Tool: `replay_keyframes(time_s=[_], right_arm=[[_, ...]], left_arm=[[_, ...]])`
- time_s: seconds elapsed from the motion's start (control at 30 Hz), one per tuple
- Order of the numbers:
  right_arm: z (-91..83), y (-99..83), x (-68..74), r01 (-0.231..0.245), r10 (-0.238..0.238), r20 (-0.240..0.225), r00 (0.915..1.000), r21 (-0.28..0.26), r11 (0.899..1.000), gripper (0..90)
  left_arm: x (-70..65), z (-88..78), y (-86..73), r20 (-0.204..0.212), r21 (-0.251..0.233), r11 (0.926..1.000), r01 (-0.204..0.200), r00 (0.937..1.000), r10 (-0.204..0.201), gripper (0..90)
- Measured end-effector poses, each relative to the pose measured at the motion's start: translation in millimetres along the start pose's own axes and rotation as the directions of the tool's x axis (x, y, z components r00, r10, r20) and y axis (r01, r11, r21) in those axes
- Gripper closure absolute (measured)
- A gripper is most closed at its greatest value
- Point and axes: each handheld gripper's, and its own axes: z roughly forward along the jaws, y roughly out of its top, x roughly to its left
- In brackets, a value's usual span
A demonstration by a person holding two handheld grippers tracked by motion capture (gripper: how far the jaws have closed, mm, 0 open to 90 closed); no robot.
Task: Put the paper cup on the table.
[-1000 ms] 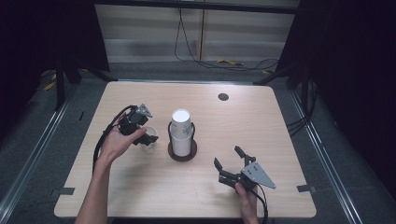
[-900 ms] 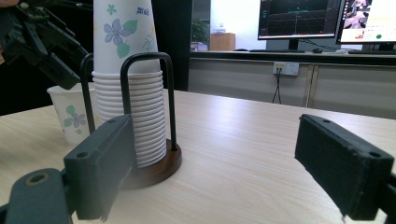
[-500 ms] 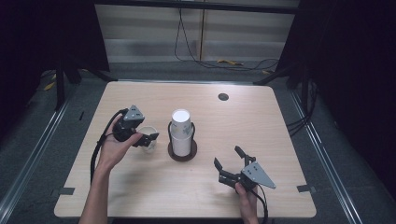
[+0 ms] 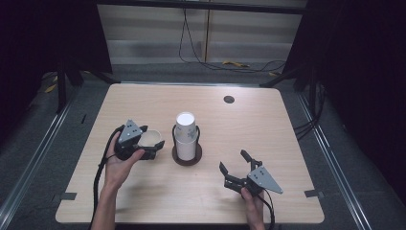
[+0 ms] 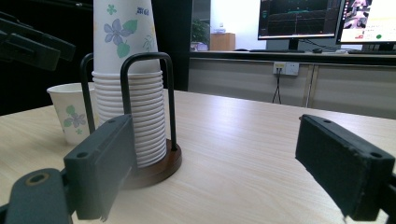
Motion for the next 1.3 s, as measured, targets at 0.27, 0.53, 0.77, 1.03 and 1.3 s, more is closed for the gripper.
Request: replay_keyframes(time_s=[0.27, 0.53, 0.77, 1.03, 1.3], right_arm=[[0.0, 0.0, 0.0, 0.0, 0.0, 0.0, 1.0, 0.0, 1.0, 11.7], [0.0, 0.0, 0.0, 0.0, 0.0, 0.0, 1.0, 0.0, 1.0, 11.7], [0.0, 0.0, 0.0, 0.0, 0.0, 0.0, 1.0, 0.0, 1.0, 11.8], [0.0, 0.0, 0.0, 0.0, 0.0, 0.0, 1.0, 0.0, 1.0, 11.9], [0.1, 0.1, 0.0, -0.001, 0.001, 0.002, 1.0, 0.001, 1.0, 11.9]], left_arm=[[-16.8, -8.3, -20.4, -0.039, -0.073, 0.9973, -0.006, 0.9992, 0.003, 17.2], [-38.8, -10.1, -29.9, -0.045, -0.131, 0.9914, -0.009, 0.999, 0.003, 17.2], [-52.8, -8.2, -45.1, -0.045, -0.171, 0.9853, 0.008, 0.9989, -0.016, 17.2], [-68.4, -8.9, -63.5, -0.028, -0.182, 0.9833, 0.013, 0.9994, -0.018, 17.4], [-79.6, -1.5, -68.5, -0.037, -0.211, 0.9764, -0.045, 0.9986, 0.038, 17.3]])
